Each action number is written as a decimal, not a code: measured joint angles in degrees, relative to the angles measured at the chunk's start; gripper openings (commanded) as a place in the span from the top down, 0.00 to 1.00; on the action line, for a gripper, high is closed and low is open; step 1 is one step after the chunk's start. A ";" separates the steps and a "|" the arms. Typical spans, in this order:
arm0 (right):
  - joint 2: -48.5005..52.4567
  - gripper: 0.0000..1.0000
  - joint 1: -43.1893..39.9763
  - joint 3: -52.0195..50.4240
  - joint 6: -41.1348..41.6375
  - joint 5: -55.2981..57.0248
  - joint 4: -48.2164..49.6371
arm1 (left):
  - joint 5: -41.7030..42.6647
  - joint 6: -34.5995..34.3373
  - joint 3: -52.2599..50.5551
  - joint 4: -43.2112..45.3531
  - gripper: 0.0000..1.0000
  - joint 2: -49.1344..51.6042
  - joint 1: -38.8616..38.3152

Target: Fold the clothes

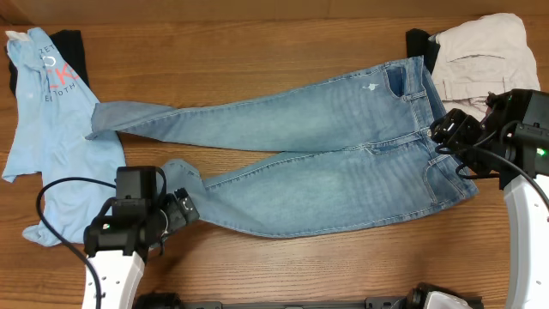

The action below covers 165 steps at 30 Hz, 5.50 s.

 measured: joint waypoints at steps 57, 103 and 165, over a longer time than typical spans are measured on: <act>3.54 0.16 0.02 0.02 -0.22 3.93 2.47 | 7.48 27.36 23.04 -1.18 0.10 23.45 10.45; 23.67 0.96 -4.13 26.91 -13.75 -3.23 -16.79 | 12.72 30.16 22.97 6.58 0.05 24.24 8.85; 23.69 0.00 -11.23 26.95 -13.73 -0.20 -18.56 | 8.57 28.85 19.63 3.23 0.45 45.97 22.93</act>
